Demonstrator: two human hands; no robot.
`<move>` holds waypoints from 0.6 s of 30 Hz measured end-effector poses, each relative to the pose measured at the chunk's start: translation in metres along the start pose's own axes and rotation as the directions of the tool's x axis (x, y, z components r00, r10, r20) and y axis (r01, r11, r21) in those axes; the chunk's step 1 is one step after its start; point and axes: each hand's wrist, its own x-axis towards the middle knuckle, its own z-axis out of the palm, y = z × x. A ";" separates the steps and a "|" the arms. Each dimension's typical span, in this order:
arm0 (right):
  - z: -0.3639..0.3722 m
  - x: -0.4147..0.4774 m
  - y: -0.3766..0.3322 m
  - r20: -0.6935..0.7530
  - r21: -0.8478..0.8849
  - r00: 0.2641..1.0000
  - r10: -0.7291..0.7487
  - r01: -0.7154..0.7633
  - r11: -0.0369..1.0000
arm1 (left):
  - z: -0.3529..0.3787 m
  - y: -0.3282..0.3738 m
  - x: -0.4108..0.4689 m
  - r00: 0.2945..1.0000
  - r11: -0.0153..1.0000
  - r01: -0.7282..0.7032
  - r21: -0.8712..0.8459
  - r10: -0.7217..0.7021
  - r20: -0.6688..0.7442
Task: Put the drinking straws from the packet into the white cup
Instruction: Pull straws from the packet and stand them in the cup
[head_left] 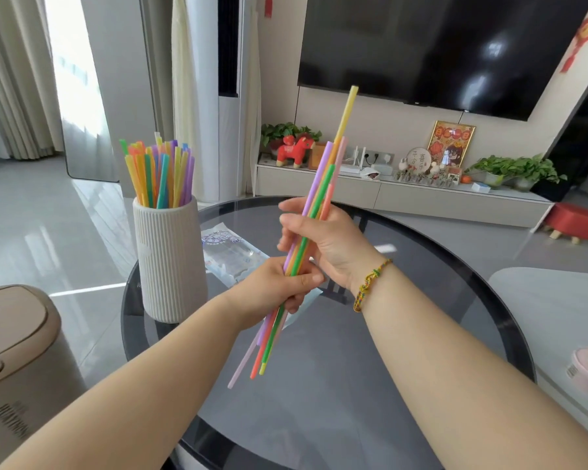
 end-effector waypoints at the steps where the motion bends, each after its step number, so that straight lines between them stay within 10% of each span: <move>1: 0.003 0.001 0.003 -0.022 0.029 1.000 -0.007 0.008 1.000 | 0.000 -0.001 0.001 1.000 1.000 -0.009 -0.003 0.009 -0.008; 18: 0.015 0.011 0.031 -0.126 0.020 0.990 -0.056 0.058 0.998 | -0.002 -0.019 -0.007 0.997 0.999 0.009 0.045 -0.006 -0.077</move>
